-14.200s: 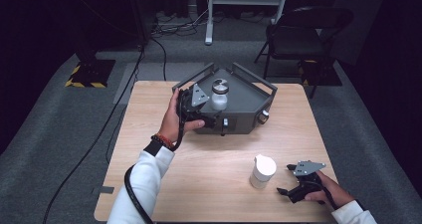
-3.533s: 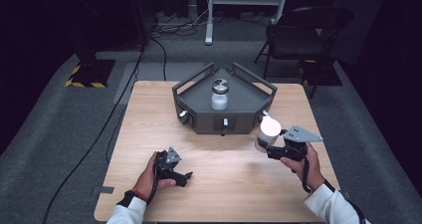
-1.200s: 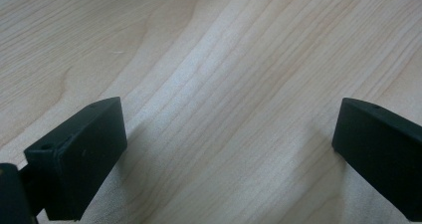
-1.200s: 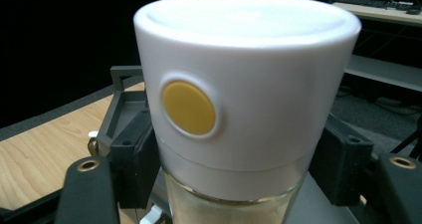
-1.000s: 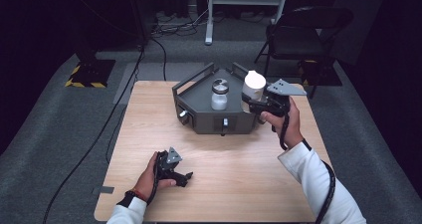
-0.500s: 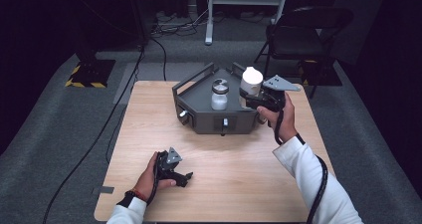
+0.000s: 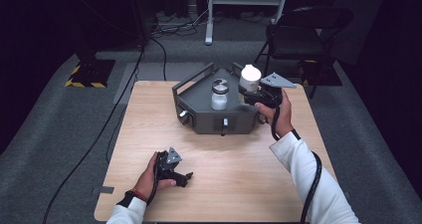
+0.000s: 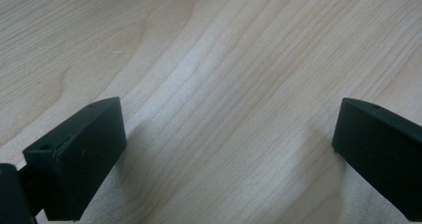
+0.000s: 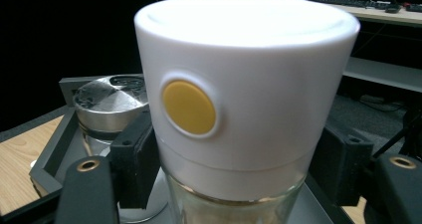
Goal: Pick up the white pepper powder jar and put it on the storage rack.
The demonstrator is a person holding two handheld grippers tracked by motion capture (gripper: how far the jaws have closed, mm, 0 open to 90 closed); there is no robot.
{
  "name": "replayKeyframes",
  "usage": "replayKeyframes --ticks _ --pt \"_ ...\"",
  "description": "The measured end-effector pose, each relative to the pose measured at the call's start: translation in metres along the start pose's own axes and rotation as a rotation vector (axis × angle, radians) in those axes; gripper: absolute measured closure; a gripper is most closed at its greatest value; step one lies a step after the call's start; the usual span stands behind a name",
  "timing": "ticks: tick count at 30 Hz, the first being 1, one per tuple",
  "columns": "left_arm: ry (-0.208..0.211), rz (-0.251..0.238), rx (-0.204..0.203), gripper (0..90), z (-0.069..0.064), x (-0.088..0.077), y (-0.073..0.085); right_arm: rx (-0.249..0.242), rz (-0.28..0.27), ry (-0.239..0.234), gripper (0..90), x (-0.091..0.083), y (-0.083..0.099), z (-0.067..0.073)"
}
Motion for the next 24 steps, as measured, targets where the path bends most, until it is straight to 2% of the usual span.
replayKeyframes --ticks 9,24 --pt "0.001 0.0 0.0 0.1 0.0 0.0 0.0 -0.007 0.004 -0.006 29.9 0.008 0.003 0.005" --pt "0.001 0.001 0.002 0.0 0.0 0.0 0.0 0.008 0.018 -0.01 29.9 0.016 0.013 0.009"
Point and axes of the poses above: each handheld gripper's, and its own axes: x roughly forward along the jaws, y roughly out of its underside, z roughly to its left, the point moved 4 cm from there along x, roughly forward along the jaws, and after that the axes turned 11 degrees about -x, right-handed, at the moved point
